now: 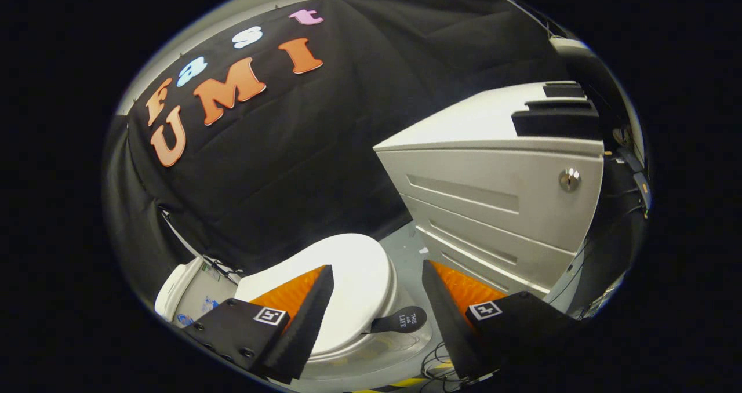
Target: Open the toilet lid.
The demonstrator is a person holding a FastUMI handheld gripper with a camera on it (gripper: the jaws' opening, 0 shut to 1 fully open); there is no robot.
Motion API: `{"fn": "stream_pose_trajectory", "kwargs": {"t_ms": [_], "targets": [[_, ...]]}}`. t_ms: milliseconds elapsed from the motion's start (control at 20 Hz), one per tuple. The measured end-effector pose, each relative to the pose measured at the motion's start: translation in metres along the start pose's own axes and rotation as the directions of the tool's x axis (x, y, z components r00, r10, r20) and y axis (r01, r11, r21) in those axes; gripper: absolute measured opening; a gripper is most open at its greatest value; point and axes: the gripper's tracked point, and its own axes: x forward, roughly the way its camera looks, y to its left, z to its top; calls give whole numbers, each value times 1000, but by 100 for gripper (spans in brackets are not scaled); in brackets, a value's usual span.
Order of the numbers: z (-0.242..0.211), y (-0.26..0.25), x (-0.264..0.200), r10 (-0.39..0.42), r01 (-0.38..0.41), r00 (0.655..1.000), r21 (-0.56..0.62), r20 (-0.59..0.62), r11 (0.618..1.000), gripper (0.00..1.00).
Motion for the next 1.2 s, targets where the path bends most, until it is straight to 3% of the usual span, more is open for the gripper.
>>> {"fn": "stream_pose_trajectory", "kwargs": {"t_ms": [250,550,650,850,1050,1150,1200], "targets": [[-39,-21,-4,-12,29,996,178,-94,984,98],[-73,-33,-3,31,40,982,364,-188,931,96],[-83,-35,3,41,50,977,413,-208,909,87],[-103,-24,6,96,39,963,486,-251,873,82],[-106,-27,6,102,67,951,516,-291,854,53],[-106,-32,3,117,76,947,559,-300,826,39],[-103,-29,3,119,77,950,587,-289,806,27]]}}
